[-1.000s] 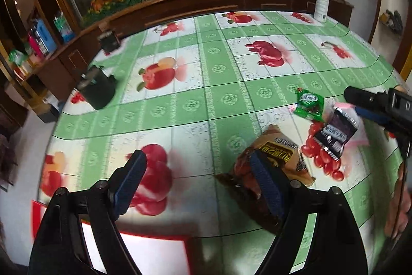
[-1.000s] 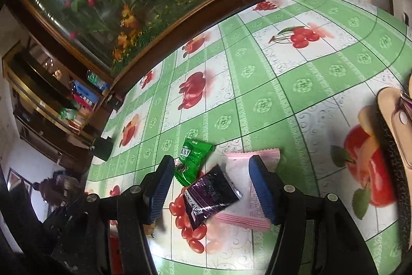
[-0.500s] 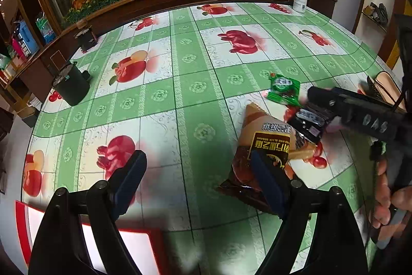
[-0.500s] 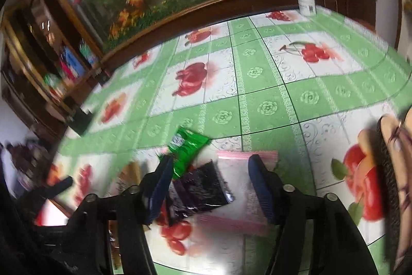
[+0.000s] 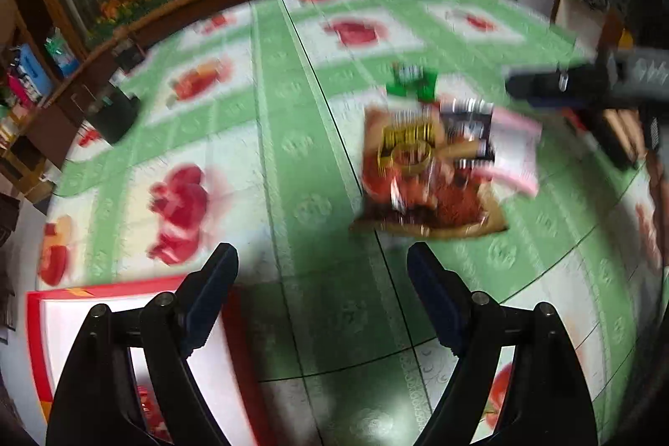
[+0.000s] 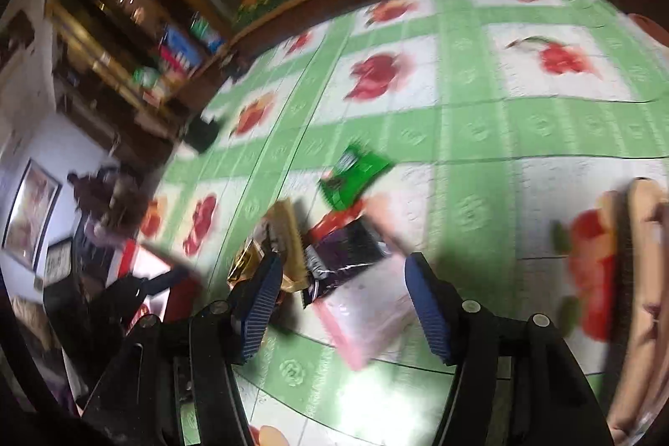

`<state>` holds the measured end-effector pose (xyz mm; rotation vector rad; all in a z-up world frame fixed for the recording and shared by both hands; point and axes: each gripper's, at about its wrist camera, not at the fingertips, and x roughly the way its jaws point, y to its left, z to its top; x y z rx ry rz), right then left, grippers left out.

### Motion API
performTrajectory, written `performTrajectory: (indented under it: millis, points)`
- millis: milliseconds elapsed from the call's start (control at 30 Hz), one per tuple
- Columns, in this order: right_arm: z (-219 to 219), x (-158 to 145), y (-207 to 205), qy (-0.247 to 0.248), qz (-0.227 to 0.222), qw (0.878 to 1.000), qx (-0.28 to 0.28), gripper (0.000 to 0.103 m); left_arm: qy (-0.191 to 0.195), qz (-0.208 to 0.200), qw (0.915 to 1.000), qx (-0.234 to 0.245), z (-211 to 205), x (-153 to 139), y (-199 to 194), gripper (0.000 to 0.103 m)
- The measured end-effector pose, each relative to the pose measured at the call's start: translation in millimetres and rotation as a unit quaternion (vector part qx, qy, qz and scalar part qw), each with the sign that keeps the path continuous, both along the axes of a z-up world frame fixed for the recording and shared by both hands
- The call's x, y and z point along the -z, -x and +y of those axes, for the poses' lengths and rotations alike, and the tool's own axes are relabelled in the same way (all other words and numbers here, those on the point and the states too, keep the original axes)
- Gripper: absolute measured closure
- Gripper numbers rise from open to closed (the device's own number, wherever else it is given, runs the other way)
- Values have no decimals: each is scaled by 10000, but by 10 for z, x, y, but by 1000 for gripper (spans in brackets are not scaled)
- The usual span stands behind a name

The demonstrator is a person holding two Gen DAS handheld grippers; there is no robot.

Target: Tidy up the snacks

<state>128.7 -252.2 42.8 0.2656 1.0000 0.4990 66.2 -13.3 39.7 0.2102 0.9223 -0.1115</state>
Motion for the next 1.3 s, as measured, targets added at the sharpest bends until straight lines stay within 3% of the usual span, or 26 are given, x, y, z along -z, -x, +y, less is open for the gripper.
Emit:
performTrajectory:
  millis: [133, 233, 300, 400, 533, 667, 1100, 1300]
  points:
    - [14, 33, -6, 467, 119, 9987, 152, 37, -4, -666, 9978, -77, -76, -309, -24, 18]
    - [28, 129, -59, 795, 334, 9960, 226, 37, -90, -578, 9983, -60, -187, -283, -169, 14]
    - [74, 171, -63, 1043, 354, 9937, 219, 37, -355, -427, 9984, -110, -315, -147, -303, 14]
    - [196, 224, -46, 1377, 339, 9898, 123, 37, -655, -519, 9963, -217, -370, -35, -394, 14]
    - [365, 253, -2, 1733, 223, 9846, -49, 28, -657, -600, 9958, -213, -370, -16, -397, 14]
    - [502, 305, 23, 2251, 2, 9743, -65, 27, -671, -619, 9957, -147, -358, 5, -414, 14]
    - [582, 295, 72, 2439, -199, 9696, -51, 32, -317, -619, 9972, -288, -279, 54, -485, 11]
    - [725, 282, 142, 2697, -350, 9620, -239, 36, -525, -700, 9958, -268, -314, 87, -486, 4]
